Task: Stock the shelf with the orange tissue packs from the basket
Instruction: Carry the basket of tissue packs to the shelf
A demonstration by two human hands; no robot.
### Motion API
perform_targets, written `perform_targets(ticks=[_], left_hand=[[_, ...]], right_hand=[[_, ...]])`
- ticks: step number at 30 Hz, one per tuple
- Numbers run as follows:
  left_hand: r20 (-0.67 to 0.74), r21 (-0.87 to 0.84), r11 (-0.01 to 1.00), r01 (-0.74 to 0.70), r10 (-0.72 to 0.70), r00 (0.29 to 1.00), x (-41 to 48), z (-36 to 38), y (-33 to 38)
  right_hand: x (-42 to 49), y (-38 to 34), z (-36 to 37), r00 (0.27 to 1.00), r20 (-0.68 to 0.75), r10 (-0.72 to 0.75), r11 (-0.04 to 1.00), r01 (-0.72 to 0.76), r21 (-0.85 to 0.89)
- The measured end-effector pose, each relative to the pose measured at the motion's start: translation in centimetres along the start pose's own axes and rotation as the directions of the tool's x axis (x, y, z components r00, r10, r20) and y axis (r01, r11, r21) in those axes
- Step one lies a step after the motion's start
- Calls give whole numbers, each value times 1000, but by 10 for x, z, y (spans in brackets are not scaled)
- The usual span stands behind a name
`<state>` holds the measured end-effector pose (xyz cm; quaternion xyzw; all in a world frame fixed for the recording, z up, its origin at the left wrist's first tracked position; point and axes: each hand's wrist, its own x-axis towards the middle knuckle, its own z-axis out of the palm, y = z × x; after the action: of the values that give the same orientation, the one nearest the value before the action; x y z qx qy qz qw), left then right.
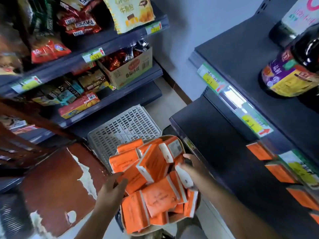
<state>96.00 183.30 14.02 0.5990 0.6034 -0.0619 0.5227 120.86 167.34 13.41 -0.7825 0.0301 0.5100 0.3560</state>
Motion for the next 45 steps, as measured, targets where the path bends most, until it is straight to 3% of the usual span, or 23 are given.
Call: perform_targets(ticks=[5,9,13,21,24,31,33,35,37,39,40,42,45], left_hand=[[-17,-54,995,78,-79,997,40,36,-45],[-24,-197,968,157,-165,986,90,73,-89],[-11,-258,946,196,-206,978,147,118,-142],[15,-360,926,117,-119,993,242,196,-192],[3,-325,945,45,-47,999,273,218,-203],[-124,-271,962,7,-42,991,296,253,-208],[-158,-299,954,0,-49,986,298,253,-199],[-97,-350,935,65,-105,990,304,254,-191],[-90,-267,961,72,-99,991,302,254,-184],[-128,-3,1000,7,-7,992,290,253,-183],[-156,211,977,-8,41,987,283,250,-185],[-218,546,838,-7,151,964,265,242,-185],[-213,660,750,-37,234,949,252,236,-175]], right_hand=[[62,52,26,995,-24,99,995,-99,20],[136,96,41,995,-30,97,995,-96,14],[216,133,54,999,-34,7,999,-9,-51],[335,175,70,980,-17,-198,963,192,-187],[360,187,80,925,-38,-378,871,341,-352],[382,193,74,847,-77,-526,764,431,-481],[379,193,67,839,-43,-543,676,406,-614],[366,190,63,843,-1,-537,535,340,-773],[353,188,62,809,-9,-588,499,353,-791],[337,186,67,742,5,-670,453,415,-789],[329,186,69,719,24,-695,439,450,-777],[309,188,73,696,52,-716,440,508,-741],[280,195,74,771,111,-627,438,466,-769]])
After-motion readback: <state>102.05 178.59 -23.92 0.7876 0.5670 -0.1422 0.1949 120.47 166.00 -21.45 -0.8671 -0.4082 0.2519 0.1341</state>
